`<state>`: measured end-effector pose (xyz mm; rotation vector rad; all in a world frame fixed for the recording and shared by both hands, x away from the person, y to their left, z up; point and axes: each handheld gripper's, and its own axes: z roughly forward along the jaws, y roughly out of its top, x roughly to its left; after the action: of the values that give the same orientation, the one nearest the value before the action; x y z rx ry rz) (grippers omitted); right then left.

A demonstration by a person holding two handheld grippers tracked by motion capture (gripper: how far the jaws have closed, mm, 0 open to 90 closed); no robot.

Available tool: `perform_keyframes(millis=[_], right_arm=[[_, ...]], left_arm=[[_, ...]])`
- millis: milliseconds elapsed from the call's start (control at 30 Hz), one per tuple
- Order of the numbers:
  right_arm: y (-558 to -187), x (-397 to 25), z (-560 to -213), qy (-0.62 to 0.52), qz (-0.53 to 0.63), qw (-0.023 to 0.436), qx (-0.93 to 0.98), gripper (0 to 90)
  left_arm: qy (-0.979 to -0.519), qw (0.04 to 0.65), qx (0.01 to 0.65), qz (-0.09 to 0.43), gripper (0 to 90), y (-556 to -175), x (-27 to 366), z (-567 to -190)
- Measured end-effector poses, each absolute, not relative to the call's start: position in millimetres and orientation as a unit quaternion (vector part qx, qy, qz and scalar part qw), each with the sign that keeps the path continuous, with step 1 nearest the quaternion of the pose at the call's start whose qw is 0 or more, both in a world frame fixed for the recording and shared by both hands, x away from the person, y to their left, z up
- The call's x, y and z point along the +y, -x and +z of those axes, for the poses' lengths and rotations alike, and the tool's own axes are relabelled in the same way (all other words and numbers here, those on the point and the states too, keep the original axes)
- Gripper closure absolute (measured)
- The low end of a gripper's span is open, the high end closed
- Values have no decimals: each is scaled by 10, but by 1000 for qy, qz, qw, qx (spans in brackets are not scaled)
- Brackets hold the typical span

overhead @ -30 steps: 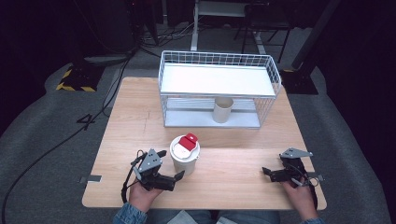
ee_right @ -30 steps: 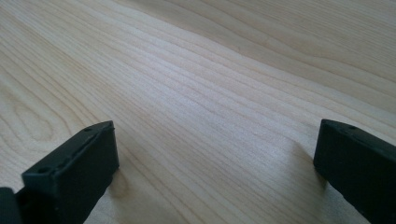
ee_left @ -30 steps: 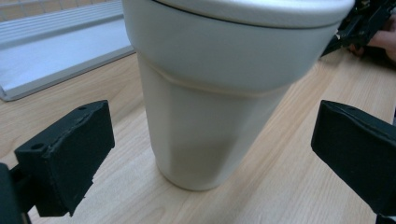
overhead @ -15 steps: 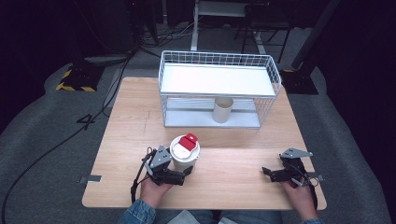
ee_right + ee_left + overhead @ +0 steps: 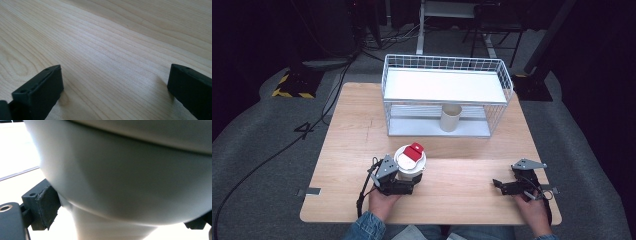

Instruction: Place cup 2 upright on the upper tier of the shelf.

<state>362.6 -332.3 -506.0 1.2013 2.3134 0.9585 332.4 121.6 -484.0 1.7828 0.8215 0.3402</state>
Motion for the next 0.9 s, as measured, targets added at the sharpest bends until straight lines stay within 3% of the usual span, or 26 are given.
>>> perform_keyframes(millis=[900], right_arm=[[-3623,-3315,-5061,-429,339,183,817,5]], left_arm=[[-756,529,349,162,138,-3275,1250,-4791]])
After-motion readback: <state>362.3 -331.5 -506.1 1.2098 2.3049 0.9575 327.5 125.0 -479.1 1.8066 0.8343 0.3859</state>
